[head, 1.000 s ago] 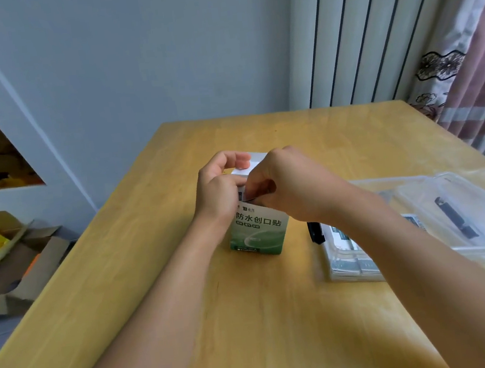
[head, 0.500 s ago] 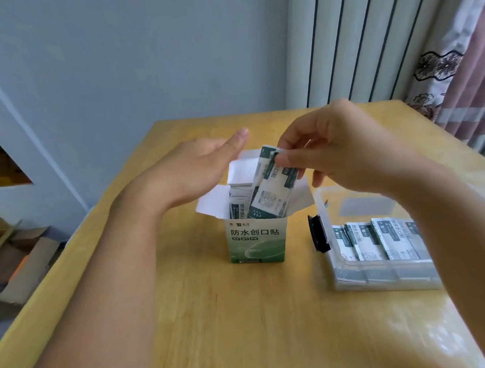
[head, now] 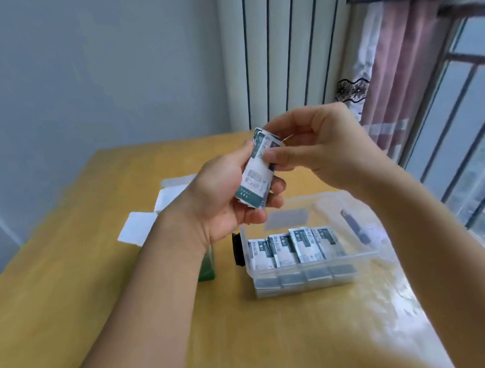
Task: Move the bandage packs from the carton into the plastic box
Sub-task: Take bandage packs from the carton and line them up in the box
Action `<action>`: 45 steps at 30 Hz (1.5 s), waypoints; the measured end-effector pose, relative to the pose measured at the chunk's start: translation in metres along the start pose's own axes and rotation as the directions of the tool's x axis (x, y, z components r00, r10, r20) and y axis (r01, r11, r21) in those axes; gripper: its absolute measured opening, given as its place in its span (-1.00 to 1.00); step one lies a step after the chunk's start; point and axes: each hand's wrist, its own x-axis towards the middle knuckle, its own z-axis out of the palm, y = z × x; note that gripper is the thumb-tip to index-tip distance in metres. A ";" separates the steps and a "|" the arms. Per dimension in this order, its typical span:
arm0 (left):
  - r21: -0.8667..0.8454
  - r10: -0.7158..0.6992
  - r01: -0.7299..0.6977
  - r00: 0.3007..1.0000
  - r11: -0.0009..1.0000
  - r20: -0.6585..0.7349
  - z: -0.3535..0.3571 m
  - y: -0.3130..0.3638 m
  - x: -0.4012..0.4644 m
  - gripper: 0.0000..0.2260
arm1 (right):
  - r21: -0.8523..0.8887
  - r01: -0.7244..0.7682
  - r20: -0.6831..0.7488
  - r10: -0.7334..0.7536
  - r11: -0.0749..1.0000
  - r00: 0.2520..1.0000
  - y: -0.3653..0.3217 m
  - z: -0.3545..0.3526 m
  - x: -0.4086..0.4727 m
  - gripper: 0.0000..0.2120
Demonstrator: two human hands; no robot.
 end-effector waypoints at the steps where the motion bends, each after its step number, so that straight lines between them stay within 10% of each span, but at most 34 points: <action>1: -0.010 0.006 -0.006 1.000 1.000 -0.009 0.006 -0.003 0.005 -0.44 | -0.064 0.006 -0.005 -0.007 0.998 1.000 0.003 -0.004 -0.002 -0.71; 13: -0.043 0.085 -0.092 0.984 0.995 -0.157 0.022 -0.022 0.029 -0.40 | -0.611 0.109 0.131 -0.036 0.784 0.991 -0.006 -0.018 -0.012 -0.51; 32: 0.273 0.176 -0.127 0.970 0.954 -0.165 0.043 -0.036 0.033 -0.32 | -0.468 -0.002 0.103 0.057 0.884 0.993 -0.006 -0.042 -0.012 -0.89; 35: 0.546 0.175 -0.103 0.981 0.831 -0.081 0.038 -0.035 0.033 -0.37 | -0.533 -0.064 0.155 0.172 0.844 0.973 -0.001 -0.065 -0.014 -0.89; 40: 0.925 0.174 -0.144 0.981 0.352 0.086 0.018 -0.036 0.031 -0.75 | -0.733 -0.113 0.254 0.425 0.670 0.869 0.028 -0.068 -0.017 -0.86; 45: 0.967 -0.002 -0.124 0.992 0.223 0.128 0.027 -0.044 0.034 -0.75 | -0.795 -0.142 0.251 0.532 0.590 0.809 0.039 -0.056 -0.016 -0.85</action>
